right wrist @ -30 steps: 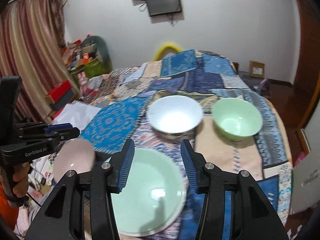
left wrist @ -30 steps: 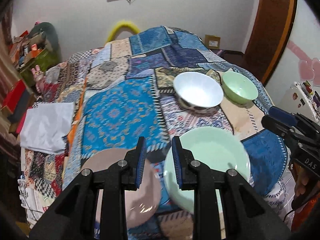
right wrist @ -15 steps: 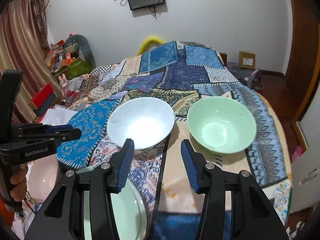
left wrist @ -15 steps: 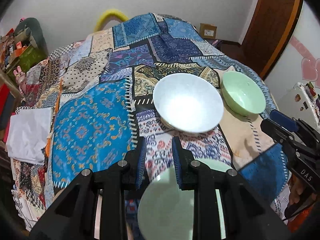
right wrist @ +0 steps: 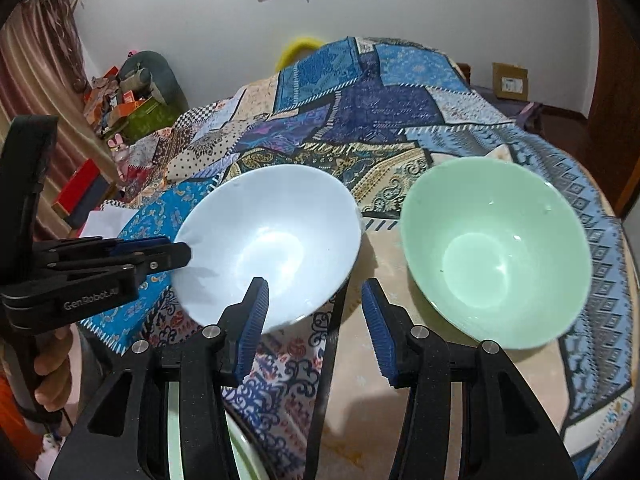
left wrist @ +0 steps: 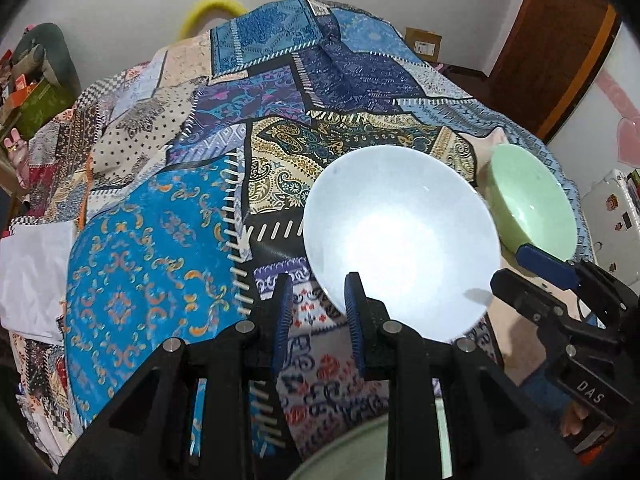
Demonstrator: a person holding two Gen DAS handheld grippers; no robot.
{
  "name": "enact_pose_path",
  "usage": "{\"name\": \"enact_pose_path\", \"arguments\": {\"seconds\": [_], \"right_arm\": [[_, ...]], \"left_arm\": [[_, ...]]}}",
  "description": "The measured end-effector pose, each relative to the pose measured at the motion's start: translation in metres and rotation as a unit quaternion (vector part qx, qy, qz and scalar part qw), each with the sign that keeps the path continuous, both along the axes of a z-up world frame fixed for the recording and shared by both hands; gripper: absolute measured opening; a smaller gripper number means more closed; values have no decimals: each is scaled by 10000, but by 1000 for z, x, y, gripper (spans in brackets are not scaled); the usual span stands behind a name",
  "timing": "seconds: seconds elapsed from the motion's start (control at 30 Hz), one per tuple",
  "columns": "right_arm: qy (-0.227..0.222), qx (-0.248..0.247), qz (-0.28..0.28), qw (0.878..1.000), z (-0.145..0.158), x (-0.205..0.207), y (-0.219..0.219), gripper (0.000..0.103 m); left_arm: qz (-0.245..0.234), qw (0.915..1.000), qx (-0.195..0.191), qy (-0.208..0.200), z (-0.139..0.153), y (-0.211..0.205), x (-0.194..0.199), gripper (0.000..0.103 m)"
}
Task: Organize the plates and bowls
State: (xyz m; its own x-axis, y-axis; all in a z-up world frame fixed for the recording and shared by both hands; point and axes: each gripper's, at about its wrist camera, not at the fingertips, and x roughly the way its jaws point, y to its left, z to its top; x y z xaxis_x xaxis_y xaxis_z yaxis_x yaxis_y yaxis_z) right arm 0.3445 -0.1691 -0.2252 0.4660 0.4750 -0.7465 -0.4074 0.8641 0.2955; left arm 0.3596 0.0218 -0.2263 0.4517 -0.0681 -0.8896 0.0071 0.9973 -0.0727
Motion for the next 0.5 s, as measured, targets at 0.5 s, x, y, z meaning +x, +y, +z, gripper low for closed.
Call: {"name": "enact_pose_path", "arguments": {"seconds": [0.5], "right_arm": [[75, -220, -31, 9997, -20, 20, 16, 29]], "left_arm": [[-15, 9996, -20, 293, -31, -3, 32, 26]]}}
